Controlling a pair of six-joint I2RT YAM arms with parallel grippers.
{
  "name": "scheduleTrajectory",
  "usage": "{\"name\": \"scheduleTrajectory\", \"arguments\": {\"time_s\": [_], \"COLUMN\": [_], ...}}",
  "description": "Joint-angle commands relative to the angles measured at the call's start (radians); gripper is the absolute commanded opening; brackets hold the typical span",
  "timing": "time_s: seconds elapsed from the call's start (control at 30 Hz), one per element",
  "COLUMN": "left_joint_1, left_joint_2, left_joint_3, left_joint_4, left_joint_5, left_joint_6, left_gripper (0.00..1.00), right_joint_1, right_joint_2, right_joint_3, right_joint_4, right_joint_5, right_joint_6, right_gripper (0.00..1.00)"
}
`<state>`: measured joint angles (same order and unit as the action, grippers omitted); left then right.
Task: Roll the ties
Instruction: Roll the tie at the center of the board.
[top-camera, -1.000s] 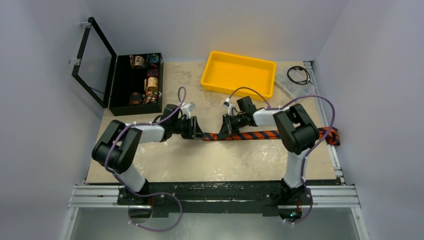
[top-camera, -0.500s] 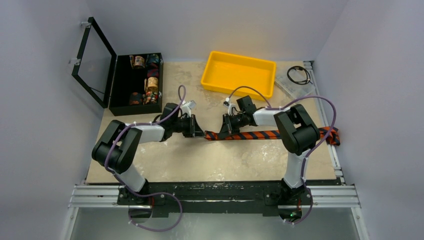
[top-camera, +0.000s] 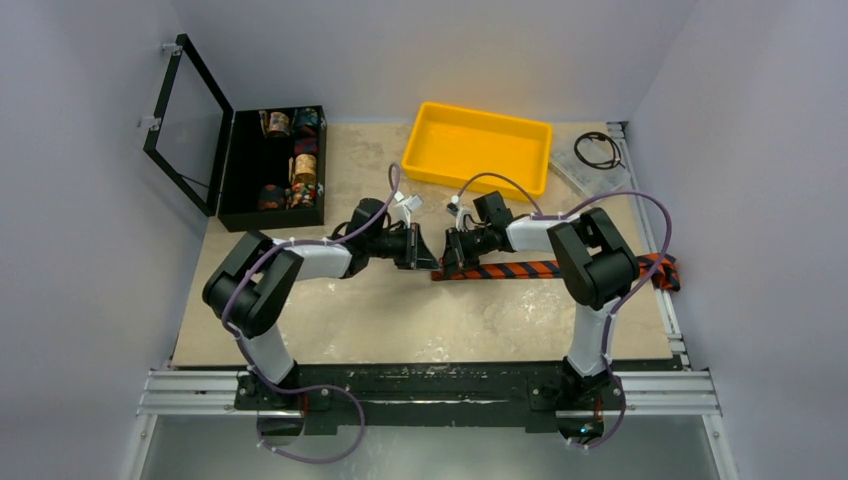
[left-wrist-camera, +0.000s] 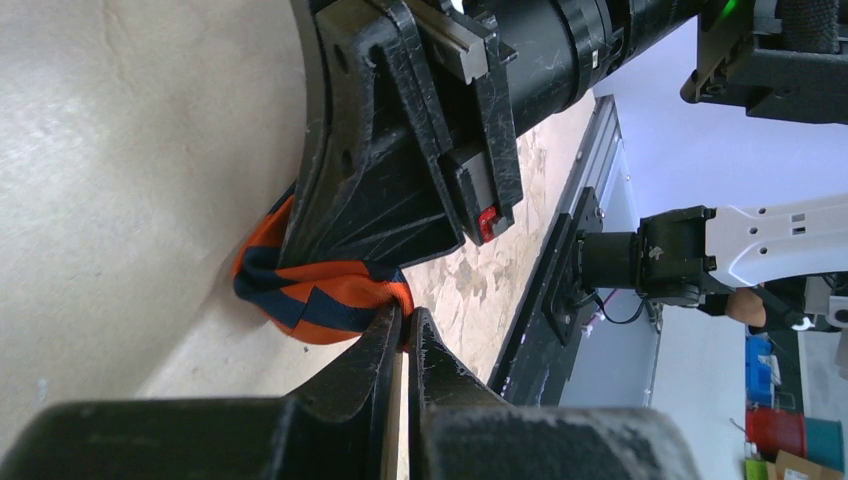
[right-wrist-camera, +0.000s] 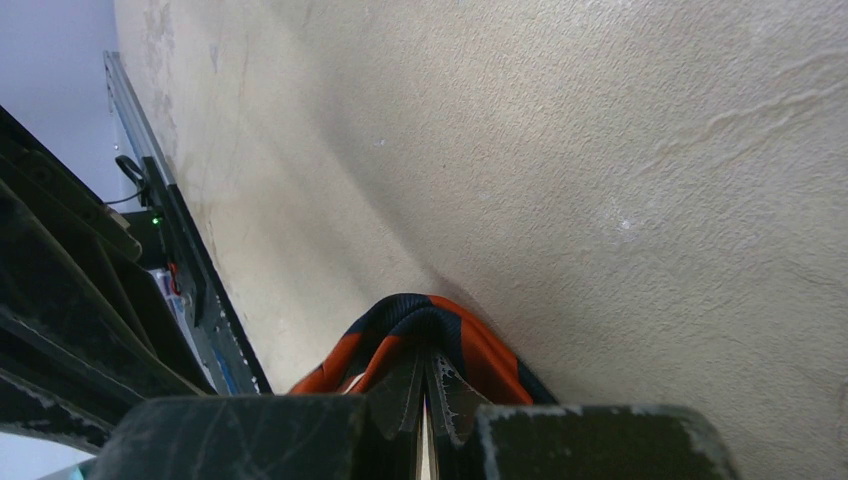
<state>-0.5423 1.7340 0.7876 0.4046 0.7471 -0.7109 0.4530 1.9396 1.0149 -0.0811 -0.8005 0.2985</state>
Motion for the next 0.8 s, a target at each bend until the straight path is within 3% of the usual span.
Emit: {"name": "scheduleTrajectory", "arguments": {"time_s": [0.0, 0.37, 0.77], "left_joint_1": [-0.013, 0.013, 0.027], "left_joint_2": [0.012, 0.002, 0.0], "left_joint_3": [0.05, 0.043, 0.048], "left_joint_4": [0.081, -0.03, -0.04], "left_joint_5": [0.058, 0.008, 0.016], "left_joint_6": [-0.033, 0.027, 0.023], "left_gripper": [0.0, 0.0, 0.0], "right_joint_1": [0.01, 0.01, -0.013], "right_joint_2": [0.03, -0.067, -0.126], "right_joint_3": [0.017, 0.02, 0.043], "right_joint_4": [0.006, -0.035, -0.152], "right_joint_5": [0.035, 0.016, 0.021], "right_joint_6": [-0.016, -0.049, -0.136], "right_gripper": [0.01, 0.02, 0.05]}}
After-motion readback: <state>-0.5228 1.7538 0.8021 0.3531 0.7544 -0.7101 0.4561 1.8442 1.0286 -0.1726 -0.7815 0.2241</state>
